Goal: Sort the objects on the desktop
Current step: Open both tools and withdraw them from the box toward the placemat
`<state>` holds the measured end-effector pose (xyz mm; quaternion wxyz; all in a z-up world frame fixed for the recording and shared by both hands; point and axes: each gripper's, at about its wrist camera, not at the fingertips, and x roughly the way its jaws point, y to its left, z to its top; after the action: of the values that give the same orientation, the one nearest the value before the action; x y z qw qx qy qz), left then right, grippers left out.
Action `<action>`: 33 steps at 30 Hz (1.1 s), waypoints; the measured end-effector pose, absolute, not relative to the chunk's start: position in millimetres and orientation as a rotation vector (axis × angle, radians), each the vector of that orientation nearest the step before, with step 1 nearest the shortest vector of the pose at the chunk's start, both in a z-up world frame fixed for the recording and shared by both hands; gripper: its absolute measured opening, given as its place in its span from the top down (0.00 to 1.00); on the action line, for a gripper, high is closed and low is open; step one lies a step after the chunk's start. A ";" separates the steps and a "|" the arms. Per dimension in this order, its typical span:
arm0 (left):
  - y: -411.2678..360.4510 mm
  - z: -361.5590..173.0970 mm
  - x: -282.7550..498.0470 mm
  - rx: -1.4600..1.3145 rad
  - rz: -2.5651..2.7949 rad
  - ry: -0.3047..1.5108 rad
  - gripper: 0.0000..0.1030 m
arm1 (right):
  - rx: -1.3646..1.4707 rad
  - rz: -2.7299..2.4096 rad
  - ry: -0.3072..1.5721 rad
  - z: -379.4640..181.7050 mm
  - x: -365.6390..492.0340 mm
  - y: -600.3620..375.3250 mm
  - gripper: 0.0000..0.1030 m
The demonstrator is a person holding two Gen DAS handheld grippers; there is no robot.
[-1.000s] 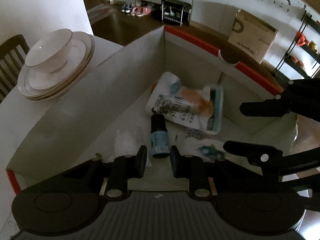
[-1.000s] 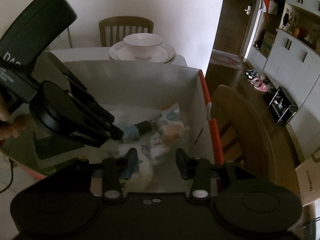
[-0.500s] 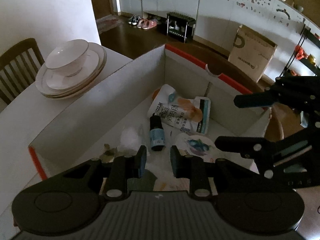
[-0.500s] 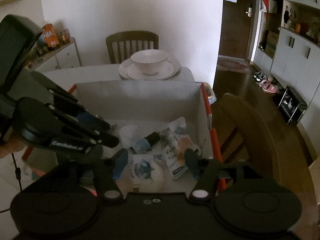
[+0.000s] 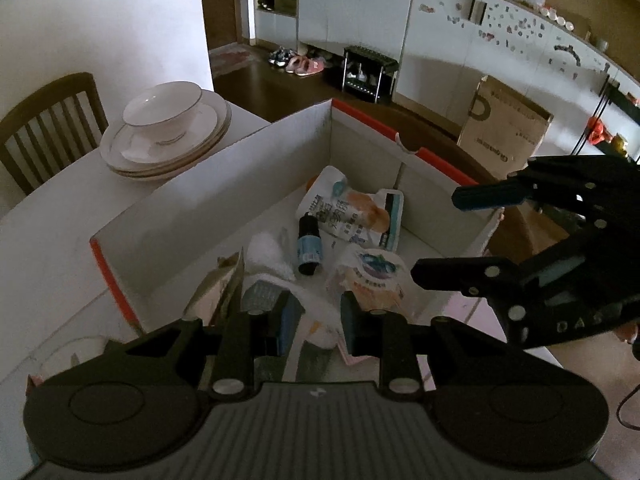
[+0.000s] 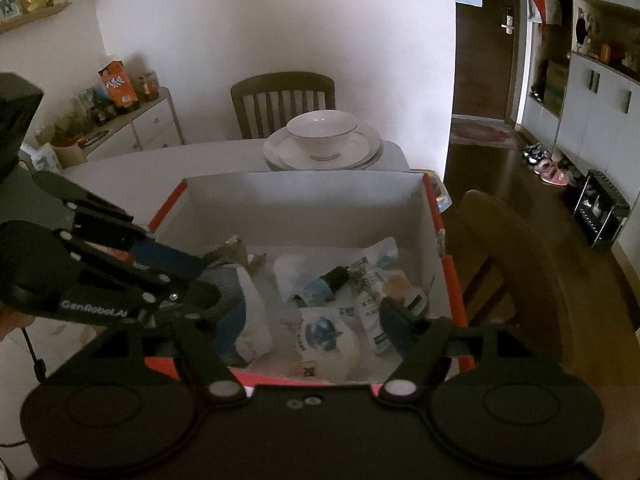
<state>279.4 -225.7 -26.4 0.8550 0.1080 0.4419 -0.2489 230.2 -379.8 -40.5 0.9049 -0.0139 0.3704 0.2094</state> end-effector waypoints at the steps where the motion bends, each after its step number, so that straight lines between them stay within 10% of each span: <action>1: -223.4 -25.5 275.8 0.220 -0.522 0.927 0.77 | -0.027 0.435 0.765 -40.0 228.9 -378.5 0.27; 5: -213.5 -22.9 265.9 0.202 -0.517 0.921 0.72 | -0.026 0.441 0.761 -37.2 223.8 -373.7 0.22; 8: -205.3 -20.2 259.2 0.190 -0.516 0.909 0.38 | -0.018 0.440 0.759 -34.8 220.0 -370.5 0.20; 33: -104.0 -9.2 231.5 0.199 -0.423 0.826 0.13 | 0.030 0.391 0.743 -16.7 205.2 -303.1 0.02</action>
<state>231.5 -104.0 -9.2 0.8895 0.0958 0.3978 -0.2036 205.2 -303.1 -16.7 0.9130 0.0146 0.3607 0.1900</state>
